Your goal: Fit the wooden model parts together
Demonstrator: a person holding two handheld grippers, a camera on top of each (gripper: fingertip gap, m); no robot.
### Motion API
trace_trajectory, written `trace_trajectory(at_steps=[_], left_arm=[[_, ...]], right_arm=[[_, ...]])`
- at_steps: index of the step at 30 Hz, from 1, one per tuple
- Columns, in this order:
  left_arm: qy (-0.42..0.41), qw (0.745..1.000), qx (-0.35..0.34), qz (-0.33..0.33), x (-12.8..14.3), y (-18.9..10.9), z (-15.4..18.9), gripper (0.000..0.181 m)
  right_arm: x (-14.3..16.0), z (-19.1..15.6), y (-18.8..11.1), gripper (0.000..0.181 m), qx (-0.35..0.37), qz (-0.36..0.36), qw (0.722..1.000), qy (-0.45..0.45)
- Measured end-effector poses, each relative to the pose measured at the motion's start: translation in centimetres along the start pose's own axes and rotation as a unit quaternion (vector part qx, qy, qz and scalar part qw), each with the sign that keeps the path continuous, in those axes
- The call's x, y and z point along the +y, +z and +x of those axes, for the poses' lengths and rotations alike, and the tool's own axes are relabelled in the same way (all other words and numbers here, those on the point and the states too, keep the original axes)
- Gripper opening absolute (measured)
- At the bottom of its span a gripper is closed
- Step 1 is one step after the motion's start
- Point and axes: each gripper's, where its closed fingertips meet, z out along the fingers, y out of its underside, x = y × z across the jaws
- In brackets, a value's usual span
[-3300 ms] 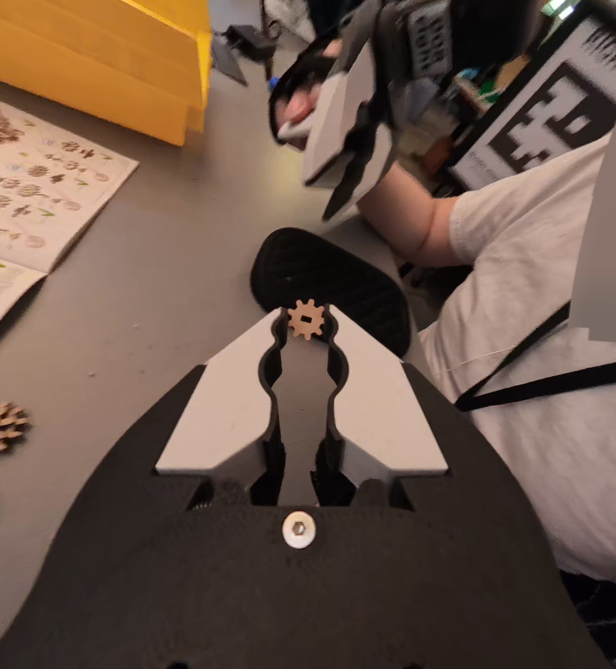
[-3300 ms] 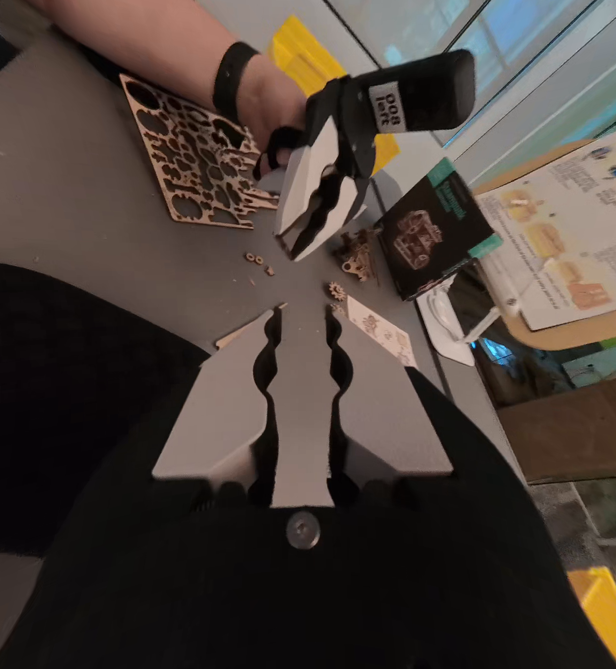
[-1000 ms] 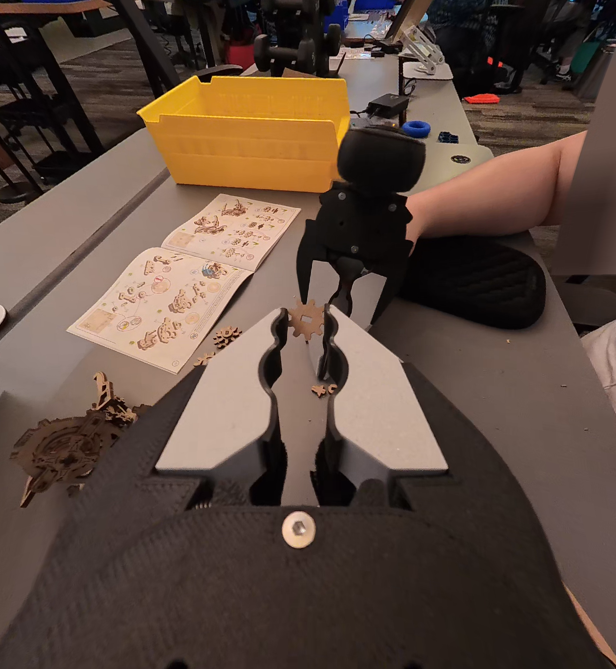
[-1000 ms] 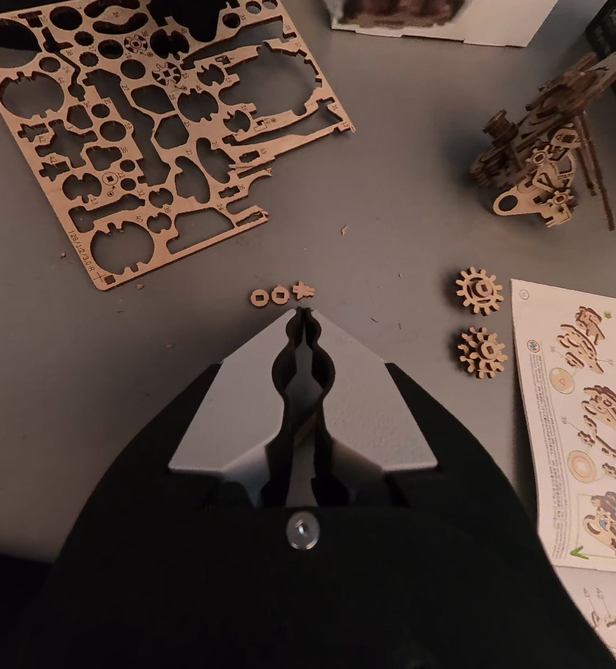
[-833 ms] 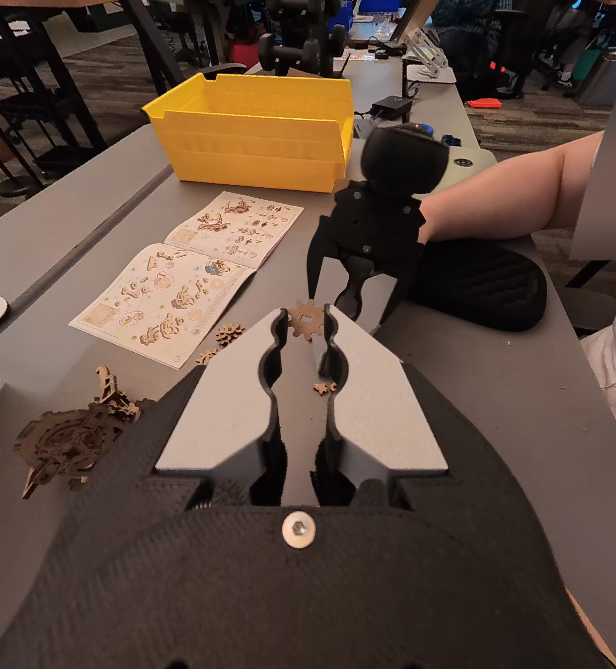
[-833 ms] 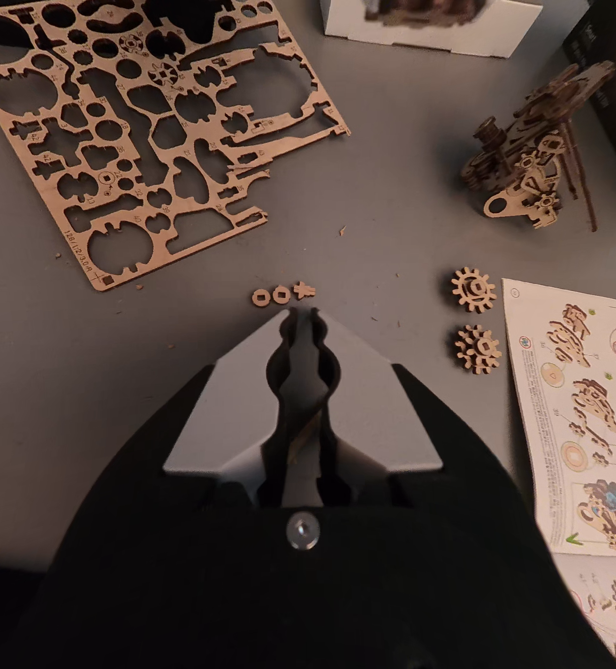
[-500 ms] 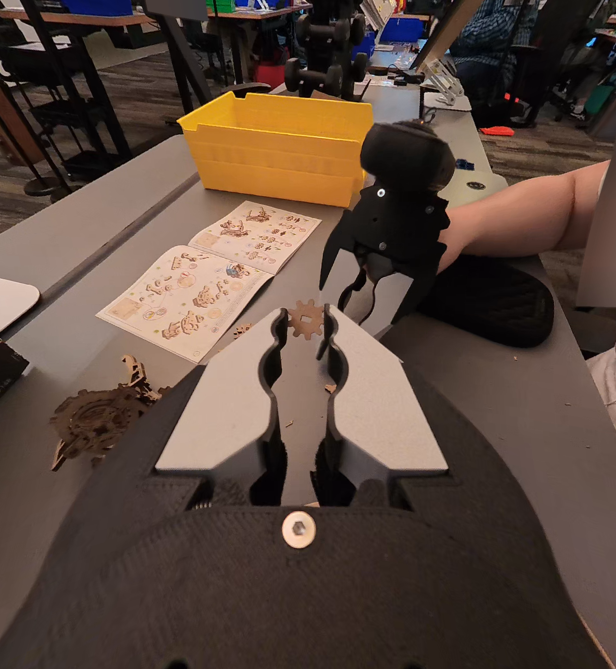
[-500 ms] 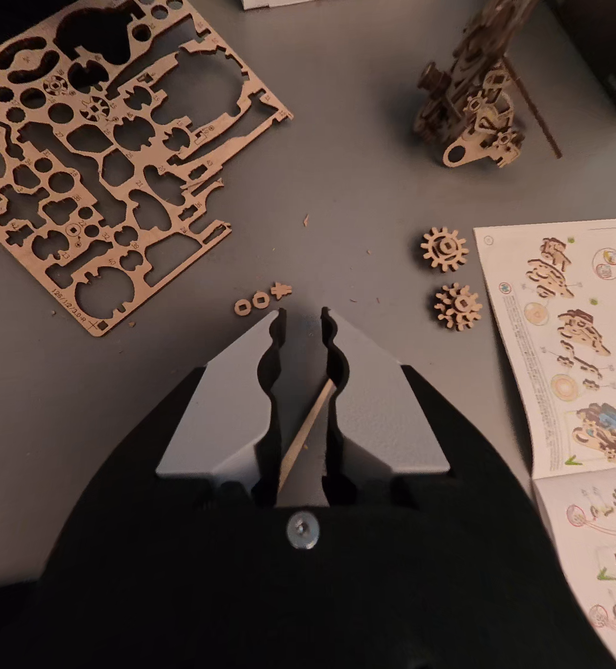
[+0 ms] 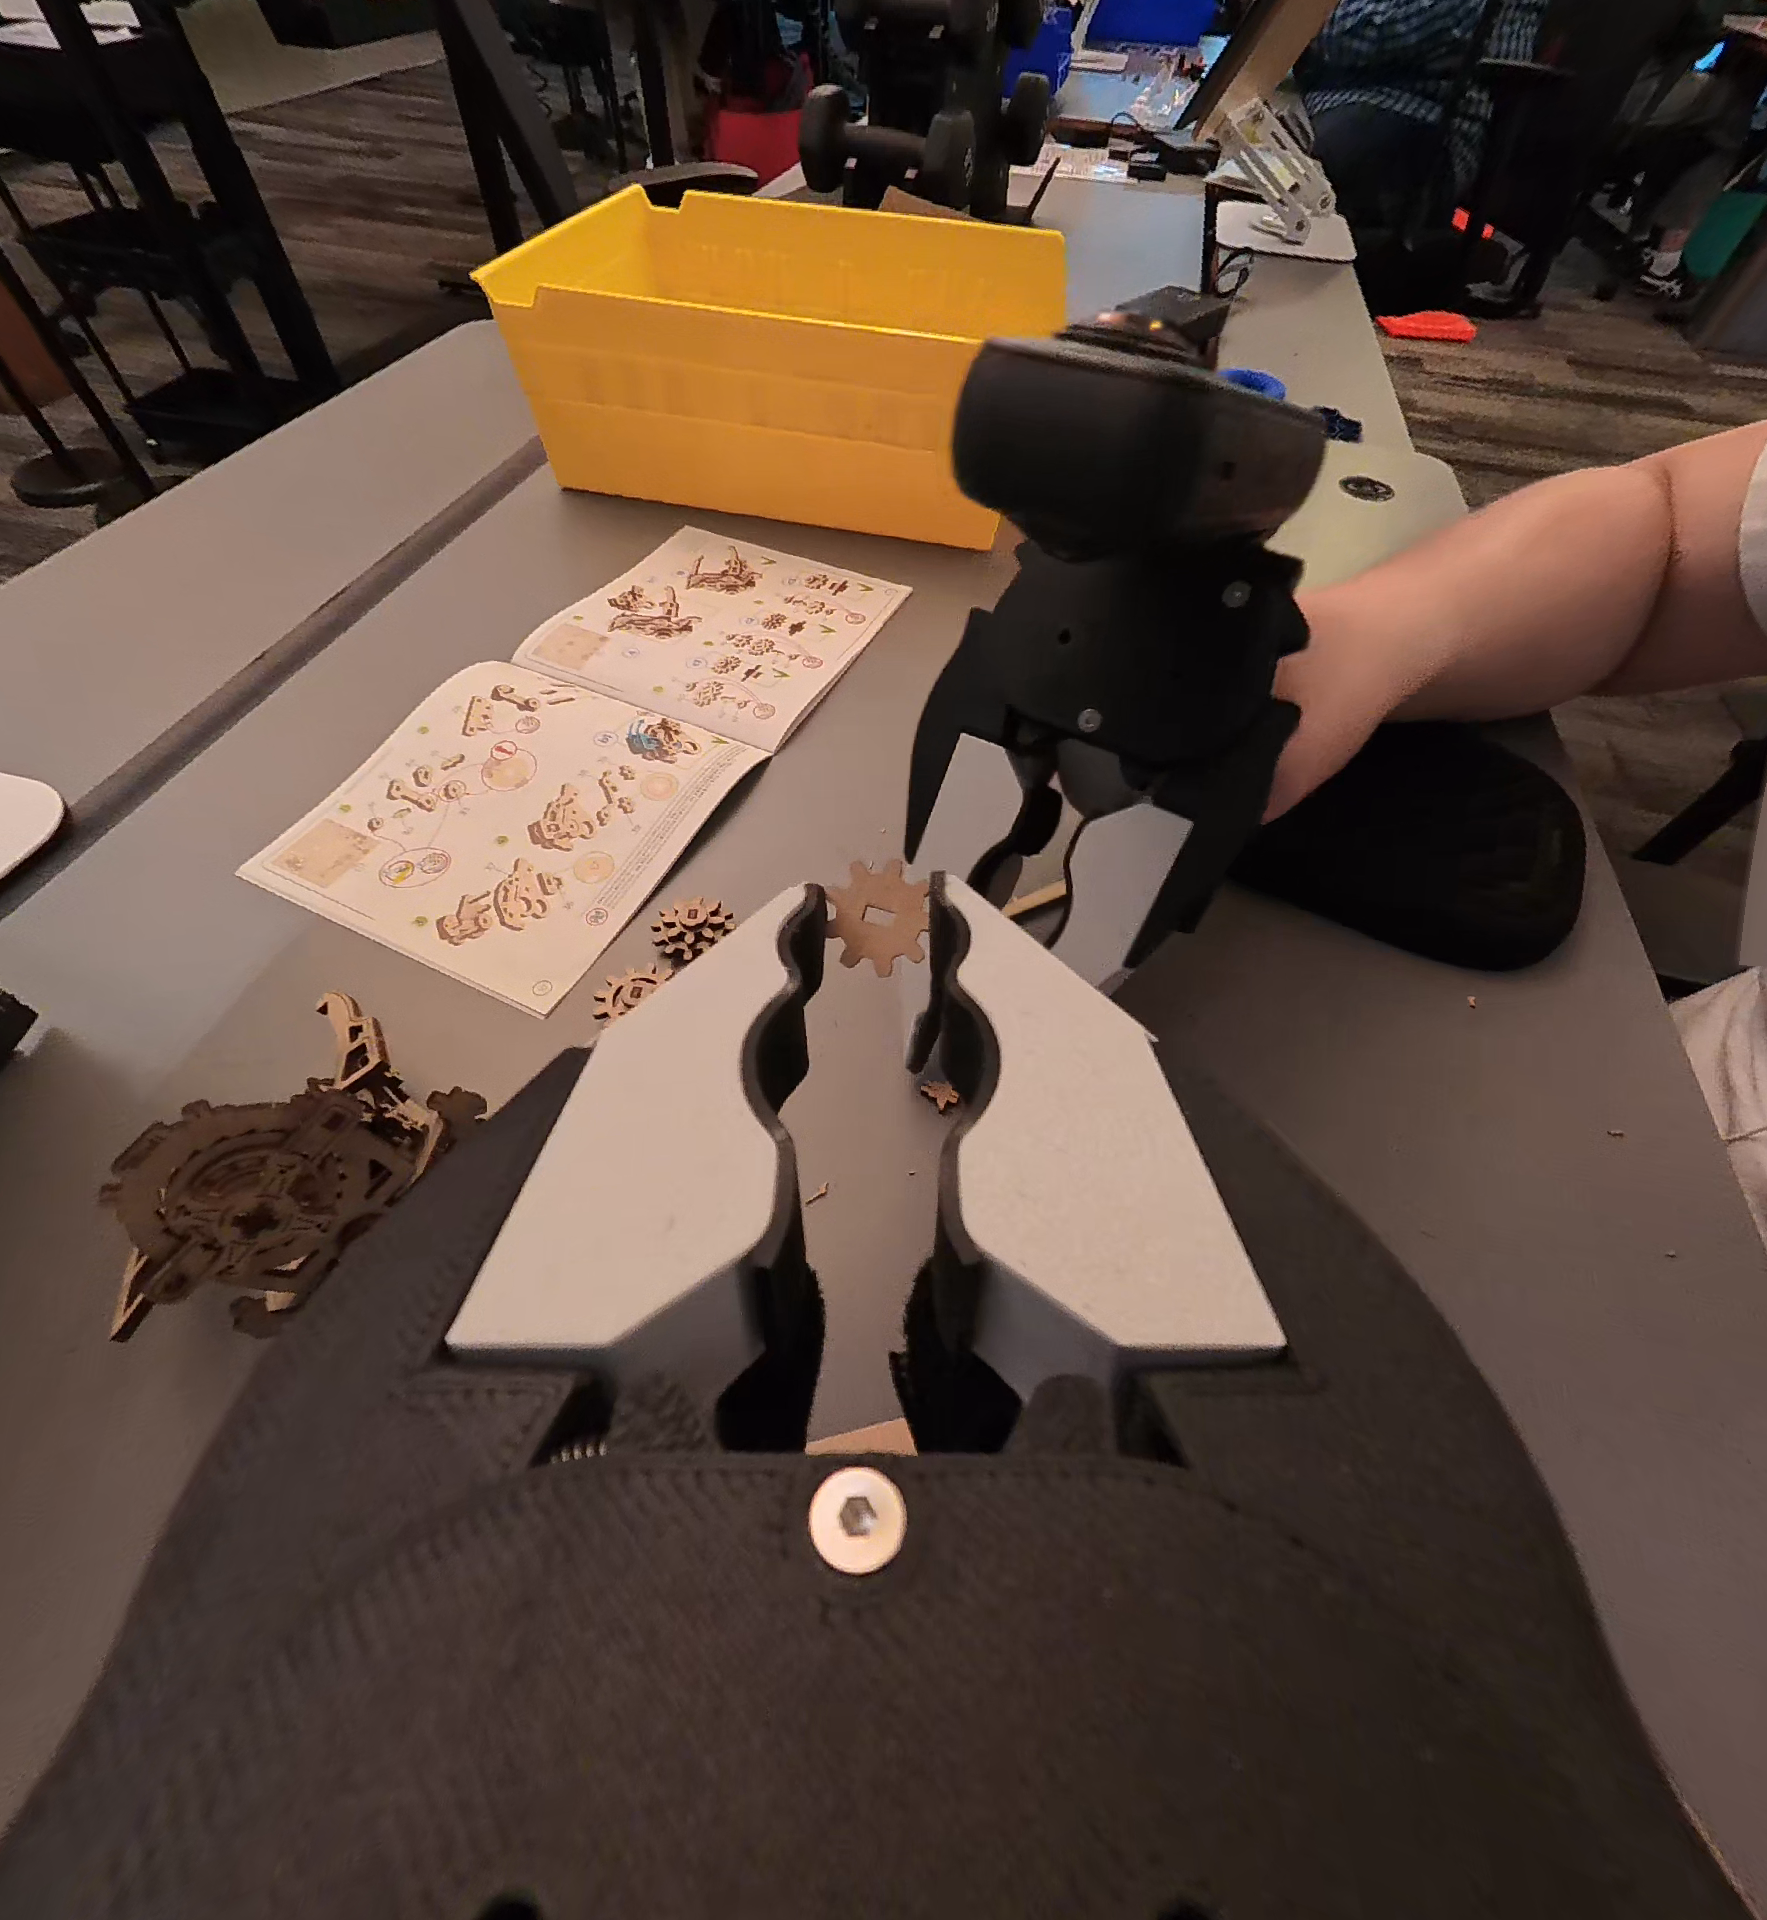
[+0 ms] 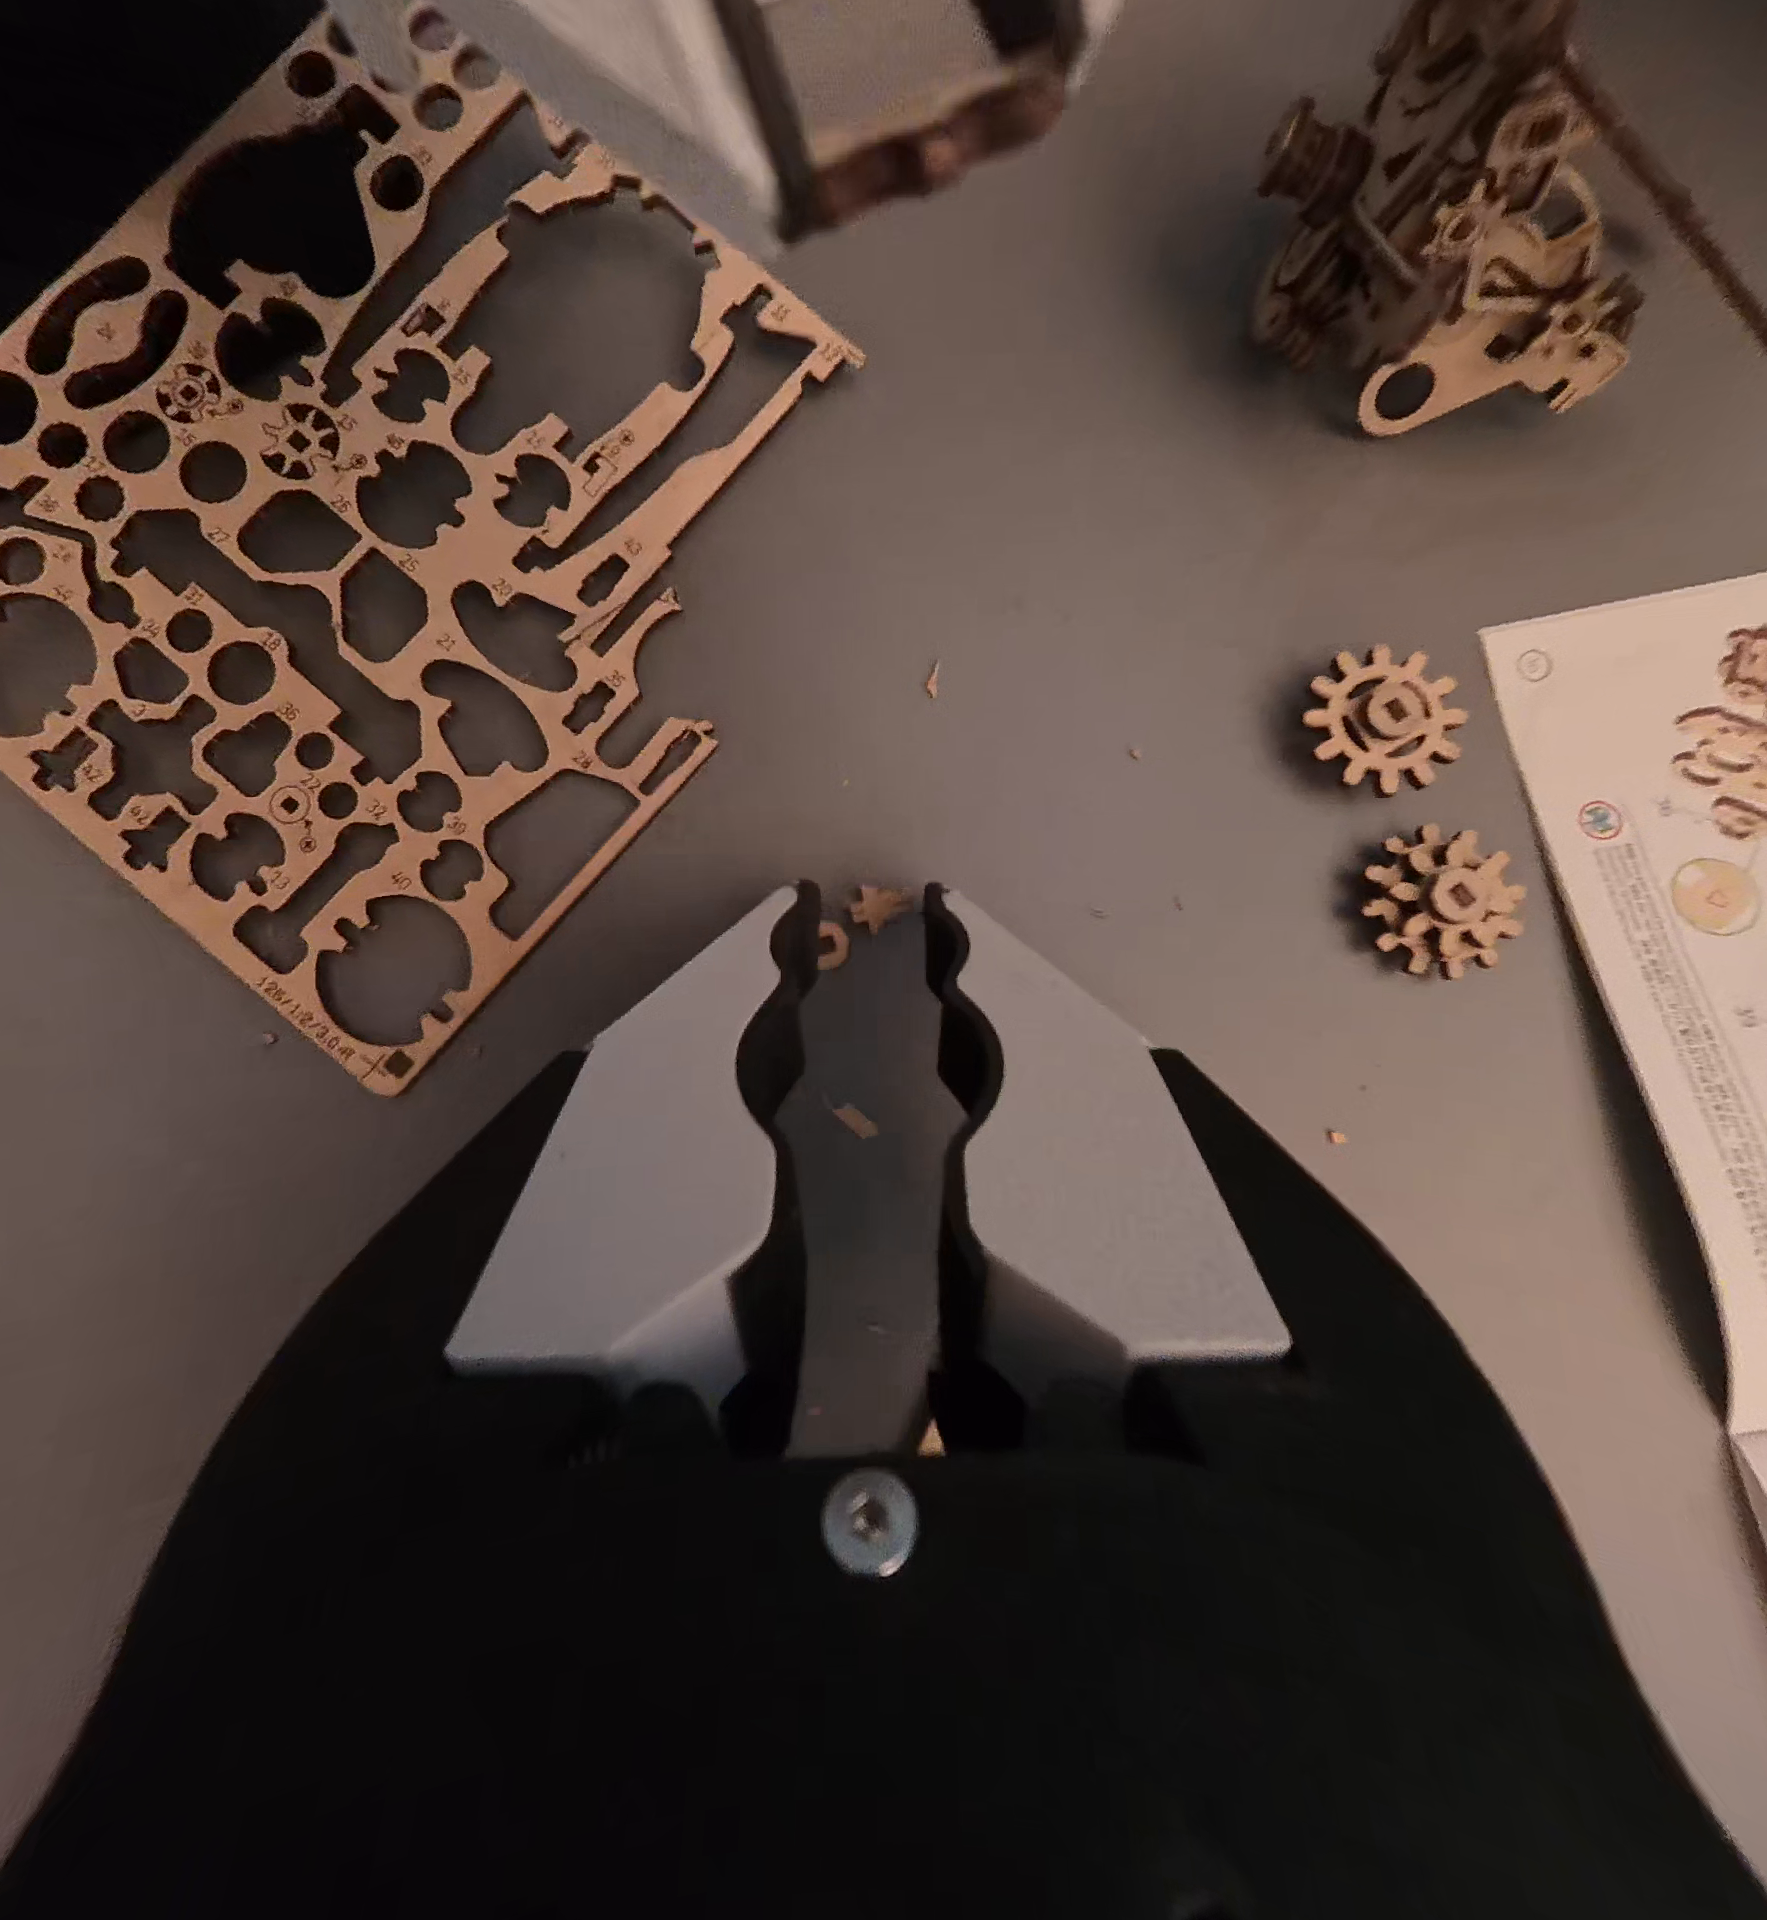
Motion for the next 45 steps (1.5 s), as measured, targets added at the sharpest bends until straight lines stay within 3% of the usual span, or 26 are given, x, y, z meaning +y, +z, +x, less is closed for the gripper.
trace_trajectory(at_steps=[4, 8, 10, 14, 18, 19, 23, 27, 31, 34, 36, 38, 42, 45], left_arm=[[0.001, 1.000, 0.007, 0.011, -0.4, -0.1, 0.3, 0.018], [-0.003, 1.000, 0.011, 0.011, -0.3, -0.1, 0.3, 0.018], [-0.003, 1.000, 0.012, 0.011, -0.4, 0.0, 0.4, 0.018], [0.004, 1.000, 0.007, 0.003, -0.2, 0.0, 0.4, 0.019], [0.000, 1.000, 0.011, -0.010, 0.3, 0.0, 0.3, 0.018], [-0.003, 1.000, 0.016, -0.026, 0.9, 0.1, 0.5, 0.018], [0.009, 0.990, 0.016, -0.137, 5.0, 1.7, 0.7, 0.019], [0.088, 0.967, 0.019, -0.237, 8.3, 3.4, 2.0, 0.019], [0.163, 0.937, 0.010, -0.308, 11.0, 4.1, 2.2, 0.019], [0.154, 0.941, 0.009, -0.300, 10.7, 4.6, 2.3, 0.020], [0.147, 0.945, -0.026, -0.290, 10.2, 4.5, 1.2, 0.038], [0.118, 0.958, -0.028, -0.258, 8.9, 3.7, 0.8, 0.035], [-0.047, 0.989, 0.036, -0.133, 4.7, 2.7, 1.3, 0.027], [-0.162, 0.979, 0.114, -0.052, 1.9, 2.7, 2.5, 0.021]], right_arm=[[0.4, 0.5, 0.3, 0.021, 0.059, -0.010, 0.997, -0.055], [1.2, 2.2, -0.6, 0.024, 0.073, -0.021, 0.996, -0.057], [1.2, 2.5, -0.9, 0.025, 0.053, -0.013, 0.998, -0.031], [-0.3, 0.0, -0.6, 0.023, -0.030, 0.035, 0.999, 0.024], [0.4, 1.0, 0.3, 0.020, 0.017, 0.016, 1.000, -0.008], [0.5, 0.8, 0.3, 0.008, 0.007, 0.015, 1.000, -0.008], [1.1, 0.9, -0.2, 0.007, -0.019, 0.010, 0.999, -0.033], [1.5, 1.9, -2.1, 0.006, -0.026, 0.014, 0.997, -0.066], [0.2, 0.6, -3.9, 0.006, -0.083, 0.051, 0.989, -0.110], [-0.1, 0.1, -4.3, 0.007, -0.081, 0.053, 0.980, -0.174], [-0.4, -0.1, -4.7, 0.007, -0.072, 0.069, 0.971, -0.219], [-1.1, -0.2, -5.3, 0.007, -0.055, 0.101, 0.960, -0.257], [-2.3, 0.2, -6.2, 0.007, 0.011, 0.145, 0.932, -0.333], [-2.9, 0.2, -6.7, 0.007, 0.054, 0.162, 0.909, -0.379]])
